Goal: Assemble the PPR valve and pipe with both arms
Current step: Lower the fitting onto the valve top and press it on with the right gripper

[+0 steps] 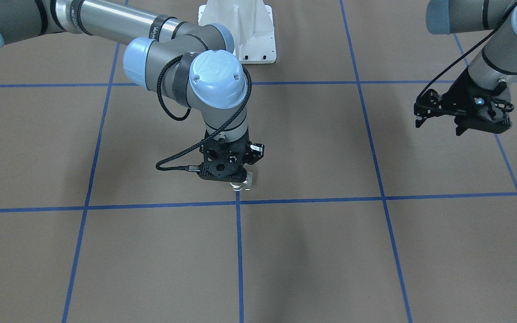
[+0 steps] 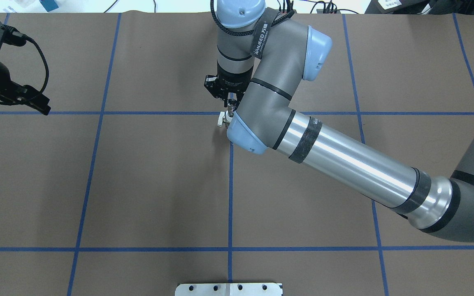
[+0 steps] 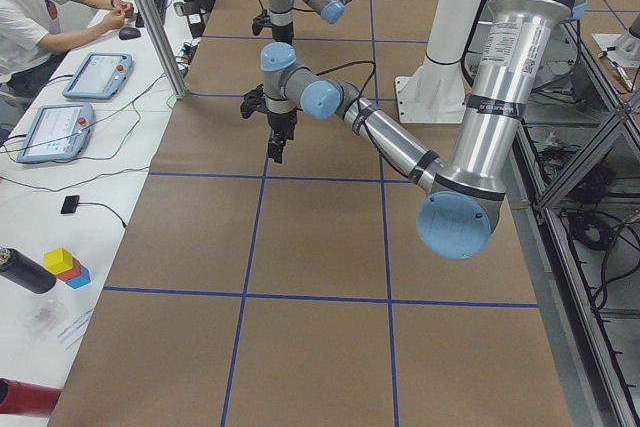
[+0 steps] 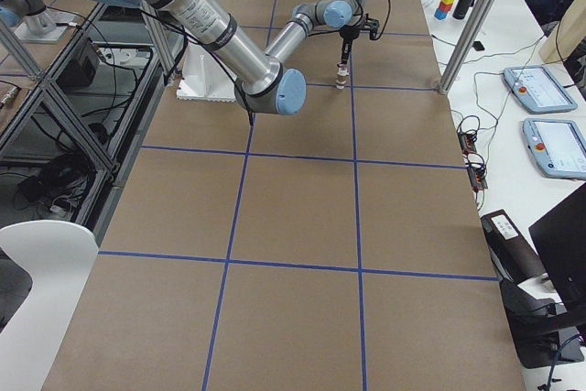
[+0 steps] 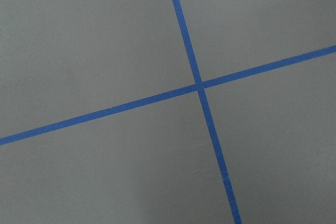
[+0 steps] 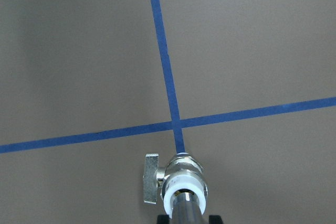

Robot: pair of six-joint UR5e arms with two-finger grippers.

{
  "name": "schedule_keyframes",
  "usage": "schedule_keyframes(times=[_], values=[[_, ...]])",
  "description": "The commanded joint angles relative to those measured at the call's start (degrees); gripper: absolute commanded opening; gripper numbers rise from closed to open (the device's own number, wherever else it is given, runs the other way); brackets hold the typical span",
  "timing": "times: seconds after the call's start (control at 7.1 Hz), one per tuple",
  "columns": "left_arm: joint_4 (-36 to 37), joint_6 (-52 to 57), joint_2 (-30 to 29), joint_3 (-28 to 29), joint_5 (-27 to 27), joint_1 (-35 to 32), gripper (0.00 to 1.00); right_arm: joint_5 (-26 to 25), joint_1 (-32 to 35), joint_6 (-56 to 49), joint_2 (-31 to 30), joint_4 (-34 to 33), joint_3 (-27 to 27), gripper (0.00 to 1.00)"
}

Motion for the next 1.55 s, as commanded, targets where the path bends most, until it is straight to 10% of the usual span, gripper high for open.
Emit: schedule_keyframes(times=[0.0,1.41], values=[[-0.08,0.00,0.00,0.07,0.00,0.09,0.99,-0.07,0.00,-0.06,0.07,0.00,-0.33,0.00],[0.00,-1.14,-0.17,-0.01,0.00,0.18,0.99,-0.33,-0.17,0.02,0.25,0.00,-0.77,0.00]])
